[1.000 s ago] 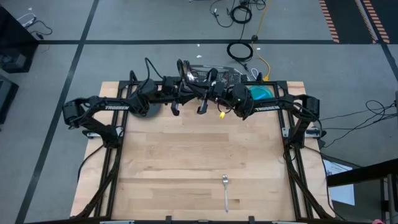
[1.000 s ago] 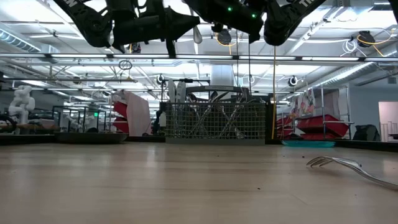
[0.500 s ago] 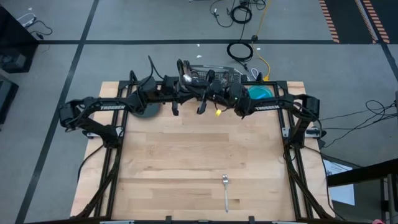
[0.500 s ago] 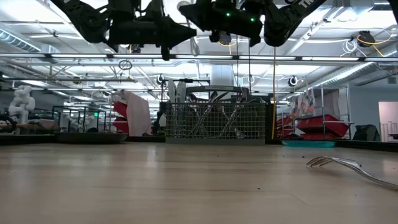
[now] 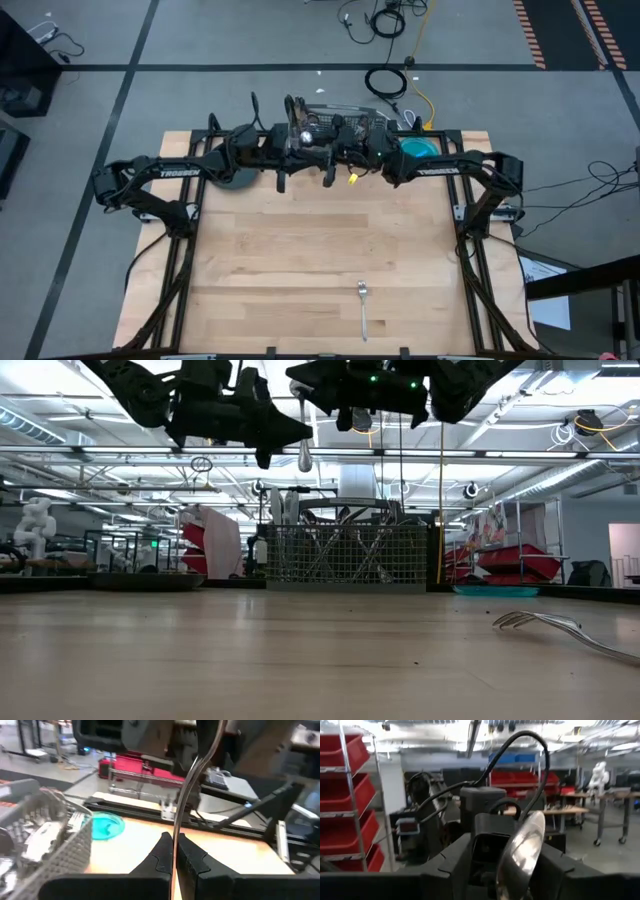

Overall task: Sort silverware
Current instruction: Put the spoon into the silverware organizer

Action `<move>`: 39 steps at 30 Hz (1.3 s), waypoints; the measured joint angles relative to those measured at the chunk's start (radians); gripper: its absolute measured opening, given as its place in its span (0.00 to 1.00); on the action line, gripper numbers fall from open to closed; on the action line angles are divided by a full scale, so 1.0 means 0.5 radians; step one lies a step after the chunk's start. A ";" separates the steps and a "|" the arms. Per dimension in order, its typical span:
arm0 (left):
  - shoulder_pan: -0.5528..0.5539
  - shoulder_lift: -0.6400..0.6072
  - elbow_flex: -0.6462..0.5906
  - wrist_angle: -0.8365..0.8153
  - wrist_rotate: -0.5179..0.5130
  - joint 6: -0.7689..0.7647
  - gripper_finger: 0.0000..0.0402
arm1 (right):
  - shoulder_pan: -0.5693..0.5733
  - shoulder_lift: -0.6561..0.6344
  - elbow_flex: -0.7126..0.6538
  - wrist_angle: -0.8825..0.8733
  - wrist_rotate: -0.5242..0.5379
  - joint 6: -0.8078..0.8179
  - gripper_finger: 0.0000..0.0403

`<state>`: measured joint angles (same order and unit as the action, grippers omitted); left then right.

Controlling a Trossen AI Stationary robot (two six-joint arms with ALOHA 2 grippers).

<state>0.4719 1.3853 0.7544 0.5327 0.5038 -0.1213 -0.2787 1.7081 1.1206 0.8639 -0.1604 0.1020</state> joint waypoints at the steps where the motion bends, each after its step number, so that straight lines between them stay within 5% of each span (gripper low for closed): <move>1: 0.000 -0.001 0.000 -0.009 0.026 0.004 0.02 | -0.002 -0.030 0.000 -0.070 -0.018 -0.001 0.39; 12: -0.008 -0.003 0.001 -0.012 0.193 0.066 0.02 | -0.052 -0.367 0.000 -0.713 -0.261 -0.070 0.34; 28: -0.071 -0.002 0.000 -0.022 0.173 0.072 0.02 | -0.058 -0.382 0.000 -0.764 -0.356 -0.051 0.32; 39: -0.074 -0.002 0.000 -0.014 0.173 0.135 0.02 | -0.059 -0.379 0.001 -0.811 -0.486 -0.054 0.02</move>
<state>0.4351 1.3842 0.7544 0.5257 0.5903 -0.0536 -0.3084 1.5185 1.1210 0.4585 -0.4035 0.0749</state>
